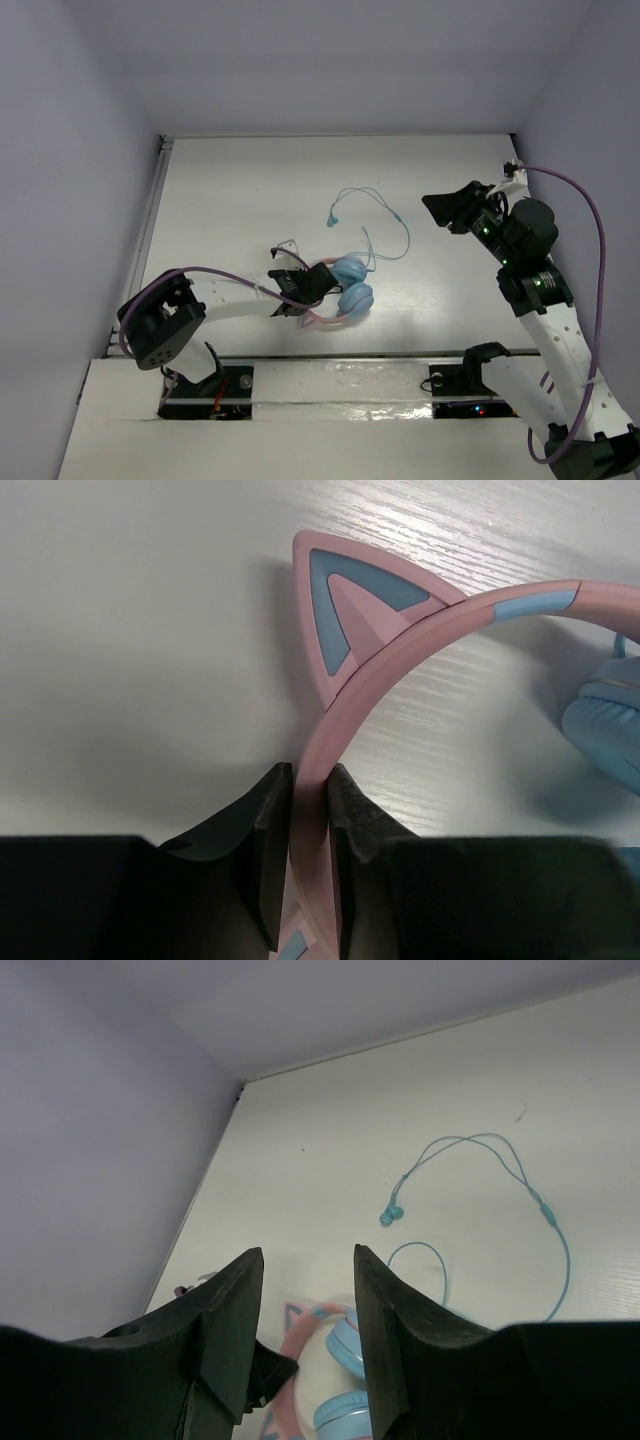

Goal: Wrap the headphones

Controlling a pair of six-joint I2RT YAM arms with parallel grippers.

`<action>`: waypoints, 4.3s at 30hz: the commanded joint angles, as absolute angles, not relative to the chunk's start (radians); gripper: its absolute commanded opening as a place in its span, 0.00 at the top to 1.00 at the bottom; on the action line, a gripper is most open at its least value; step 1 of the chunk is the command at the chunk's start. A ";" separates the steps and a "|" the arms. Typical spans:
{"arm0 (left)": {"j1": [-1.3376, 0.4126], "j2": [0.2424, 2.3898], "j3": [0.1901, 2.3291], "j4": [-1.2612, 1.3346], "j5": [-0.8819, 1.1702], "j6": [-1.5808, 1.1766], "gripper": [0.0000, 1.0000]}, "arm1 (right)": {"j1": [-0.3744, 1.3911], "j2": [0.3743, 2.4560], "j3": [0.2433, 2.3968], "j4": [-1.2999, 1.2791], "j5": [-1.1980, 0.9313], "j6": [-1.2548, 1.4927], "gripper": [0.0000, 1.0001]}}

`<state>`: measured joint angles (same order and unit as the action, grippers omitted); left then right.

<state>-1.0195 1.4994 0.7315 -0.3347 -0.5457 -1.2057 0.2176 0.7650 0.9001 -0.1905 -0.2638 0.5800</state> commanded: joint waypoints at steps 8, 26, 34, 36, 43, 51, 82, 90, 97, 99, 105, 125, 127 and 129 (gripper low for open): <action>-1.023 1.386 0.742 -0.429 -0.667 -1.157 1.00 | 0.224 0.764 0.902 -0.129 -0.271 0.571 0.53; -0.594 1.120 1.446 -0.609 -0.310 -0.209 1.00 | 0.322 1.080 1.000 0.231 -0.543 0.390 0.47; -0.454 1.193 1.730 -0.606 -0.054 -0.178 1.00 | 0.322 1.246 0.970 0.305 -0.729 0.330 0.23; -0.430 1.222 1.784 -0.598 -0.012 -0.189 1.00 | 0.322 1.246 0.915 0.359 -0.730 0.343 0.23; -0.382 1.305 1.948 -0.555 0.136 -0.232 1.00 | 0.354 1.330 0.959 0.292 -0.810 0.285 0.25; -0.353 1.379 2.071 -0.587 0.230 -0.242 1.00 | 0.365 1.423 0.997 0.290 -0.694 0.226 0.19; -0.138 1.551 1.726 -0.431 0.432 -0.515 1.00 | 0.531 1.580 0.847 0.467 -0.361 0.497 1.00; -0.112 1.560 1.435 -0.161 0.431 -0.749 1.00 | 0.675 1.606 0.945 0.187 0.009 0.538 1.00; -0.103 1.479 1.218 0.055 0.299 -0.937 1.00 | 0.840 1.575 1.044 -0.033 0.245 0.515 1.00; -0.114 1.471 1.166 0.107 0.299 -0.963 1.00 | 0.912 1.577 1.084 -0.067 0.249 0.497 1.00; -0.189 1.482 1.193 0.029 0.141 -0.861 1.00 | 1.095 1.600 1.253 -0.263 0.336 0.398 1.00; -0.503 1.468 1.370 -0.342 -0.316 -0.240 1.00 | 1.006 1.436 1.536 -0.542 0.440 0.121 1.00; -0.503 1.454 1.349 -0.354 -0.315 -0.209 1.00 | 0.967 1.421 1.528 -0.526 0.393 0.120 1.00; -0.503 1.434 1.310 -0.350 -0.273 -0.174 1.00 | 0.939 1.416 1.532 -0.520 0.361 0.126 1.00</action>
<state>-0.5003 1.5280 1.3266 -0.3763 -0.2745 -0.2543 0.9714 1.4410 1.4918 -0.5270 0.4034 0.1493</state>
